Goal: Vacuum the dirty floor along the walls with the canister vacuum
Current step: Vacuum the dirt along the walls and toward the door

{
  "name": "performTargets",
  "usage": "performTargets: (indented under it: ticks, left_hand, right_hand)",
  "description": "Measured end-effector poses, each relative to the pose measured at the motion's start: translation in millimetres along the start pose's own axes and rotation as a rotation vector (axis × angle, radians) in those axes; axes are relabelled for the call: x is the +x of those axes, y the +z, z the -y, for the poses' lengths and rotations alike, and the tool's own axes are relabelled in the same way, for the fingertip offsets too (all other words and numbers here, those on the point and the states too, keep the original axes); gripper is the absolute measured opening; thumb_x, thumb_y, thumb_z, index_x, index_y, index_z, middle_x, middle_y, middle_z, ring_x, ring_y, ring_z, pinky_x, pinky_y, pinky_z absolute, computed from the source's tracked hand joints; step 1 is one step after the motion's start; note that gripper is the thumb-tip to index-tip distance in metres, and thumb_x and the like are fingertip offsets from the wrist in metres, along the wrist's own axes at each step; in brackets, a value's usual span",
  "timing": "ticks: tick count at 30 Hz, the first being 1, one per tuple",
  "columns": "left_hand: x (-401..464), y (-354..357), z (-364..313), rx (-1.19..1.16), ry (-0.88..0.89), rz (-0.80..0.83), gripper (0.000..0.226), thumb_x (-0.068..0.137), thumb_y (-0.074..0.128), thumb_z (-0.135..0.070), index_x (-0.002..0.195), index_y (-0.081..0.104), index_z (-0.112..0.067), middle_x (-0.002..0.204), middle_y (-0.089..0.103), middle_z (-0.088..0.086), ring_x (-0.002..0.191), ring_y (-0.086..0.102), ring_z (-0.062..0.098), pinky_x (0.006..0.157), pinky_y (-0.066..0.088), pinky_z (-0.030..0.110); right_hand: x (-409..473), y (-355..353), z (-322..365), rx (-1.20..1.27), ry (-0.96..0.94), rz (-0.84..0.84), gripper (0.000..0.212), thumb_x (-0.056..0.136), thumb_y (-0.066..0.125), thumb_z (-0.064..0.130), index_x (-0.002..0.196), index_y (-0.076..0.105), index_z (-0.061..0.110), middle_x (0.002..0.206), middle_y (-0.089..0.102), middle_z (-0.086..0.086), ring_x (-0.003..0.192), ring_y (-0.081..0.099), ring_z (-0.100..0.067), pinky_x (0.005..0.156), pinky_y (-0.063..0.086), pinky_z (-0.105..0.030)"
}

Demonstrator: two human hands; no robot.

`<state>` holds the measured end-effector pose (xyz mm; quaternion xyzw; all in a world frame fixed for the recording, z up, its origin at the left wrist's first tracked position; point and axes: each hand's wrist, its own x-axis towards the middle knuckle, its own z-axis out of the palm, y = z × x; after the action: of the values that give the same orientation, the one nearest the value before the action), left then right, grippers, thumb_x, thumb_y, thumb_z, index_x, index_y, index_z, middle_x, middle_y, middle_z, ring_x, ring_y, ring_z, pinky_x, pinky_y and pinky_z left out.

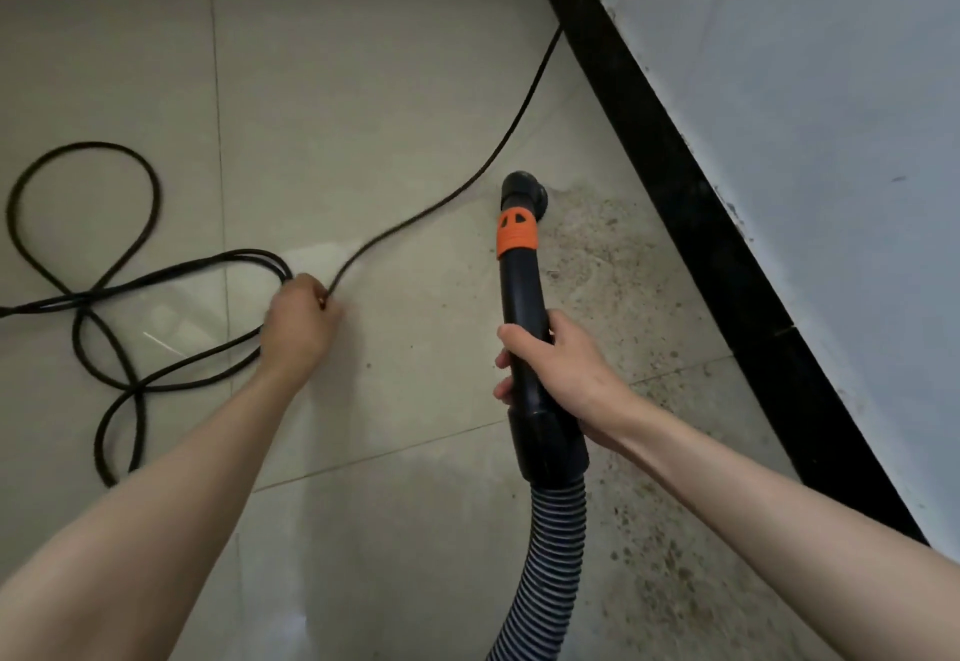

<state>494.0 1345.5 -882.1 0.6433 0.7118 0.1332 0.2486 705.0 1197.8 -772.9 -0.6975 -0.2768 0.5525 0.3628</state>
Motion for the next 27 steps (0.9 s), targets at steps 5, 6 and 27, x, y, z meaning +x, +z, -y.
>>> performTargets:
  ticks: [5,6,27]
  left_hand:
    - [35,-32,18,-0.130,-0.020,-0.317,0.027,0.093,0.042,0.000,0.118,0.051,0.002,0.123,0.048,0.025,0.104,0.051,0.041,0.092,0.037,0.040]
    - [40,-32,24,-0.120,-0.021,-0.337,0.031,0.093,0.040,0.002,0.121,0.052,0.002,0.126,0.045,0.025,0.106,0.050,0.041,0.095,0.037,0.040]
    - [88,-11,64,0.281,-0.012,0.087,0.054,0.103,0.021,-0.036,0.153,0.011,-0.019,0.161,-0.003,0.004,0.146,-0.003,0.031,0.116,0.000,0.053]
  right_hand:
    - [6,18,11,-0.244,-0.092,-0.053,0.015,0.097,0.053,0.032,0.095,0.045,0.020,0.076,0.061,-0.007,0.050,0.061,-0.013,0.053,0.052,-0.032]
    - [7,24,12,-0.305,-0.098,-0.054,0.018,0.097,0.052,0.037,0.096,0.045,0.020,0.076,0.062,-0.007,0.048,0.061,-0.012,0.051,0.052,-0.030]
    - [50,42,15,-0.550,-0.121,-0.120,0.025,0.098,0.047,0.043,0.093,0.044,0.018,0.067,0.062,-0.010,0.035,0.055,-0.007,0.038,0.043,-0.020]
